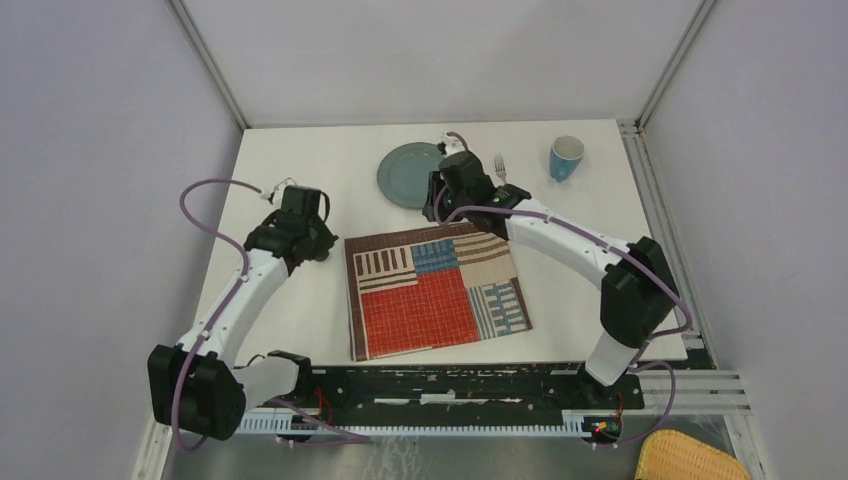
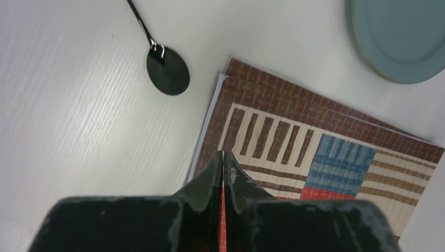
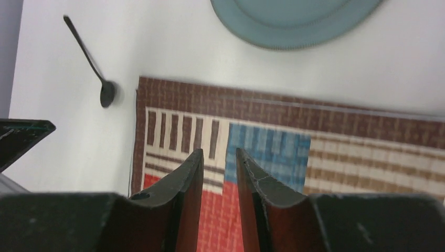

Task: Set the dinner table for one person
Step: Adjust the napkin at the center of the board.

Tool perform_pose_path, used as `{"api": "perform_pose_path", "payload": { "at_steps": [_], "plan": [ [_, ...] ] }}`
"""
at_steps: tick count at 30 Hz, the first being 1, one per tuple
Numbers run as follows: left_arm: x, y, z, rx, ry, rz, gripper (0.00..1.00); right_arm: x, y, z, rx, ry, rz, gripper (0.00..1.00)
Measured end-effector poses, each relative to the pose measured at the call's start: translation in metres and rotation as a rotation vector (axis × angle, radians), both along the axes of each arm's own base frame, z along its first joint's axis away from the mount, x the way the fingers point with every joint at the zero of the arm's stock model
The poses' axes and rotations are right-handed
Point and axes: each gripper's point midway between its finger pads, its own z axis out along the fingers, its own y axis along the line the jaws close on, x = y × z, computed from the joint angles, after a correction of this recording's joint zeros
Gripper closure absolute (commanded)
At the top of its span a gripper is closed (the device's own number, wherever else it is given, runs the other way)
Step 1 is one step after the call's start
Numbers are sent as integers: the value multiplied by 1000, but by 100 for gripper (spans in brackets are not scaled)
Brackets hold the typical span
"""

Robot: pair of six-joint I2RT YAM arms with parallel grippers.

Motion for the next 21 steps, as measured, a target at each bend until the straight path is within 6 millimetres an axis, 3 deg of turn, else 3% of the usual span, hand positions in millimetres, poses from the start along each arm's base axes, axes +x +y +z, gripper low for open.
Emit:
{"api": "perform_pose_path", "payload": {
  "at_steps": [2,8,10,14,21],
  "plan": [
    [-19,-5,-18,-37,34,-11,93,-16,-12,-6,3,20,-13,65],
    [-49,-16,-55,-99,122,-34,96,-64,-53,-71,-116,169,-39,65],
    [-58,-21,-66,-120,153,-38,96,-73,-61,-79,-131,196,-40,65],
    [-70,-25,-78,-140,185,-42,96,-97,-72,-80,-107,222,-16,66],
    [-67,-29,-81,-154,190,-48,95,-124,-88,-67,-87,191,-19,64]
  ]
}}
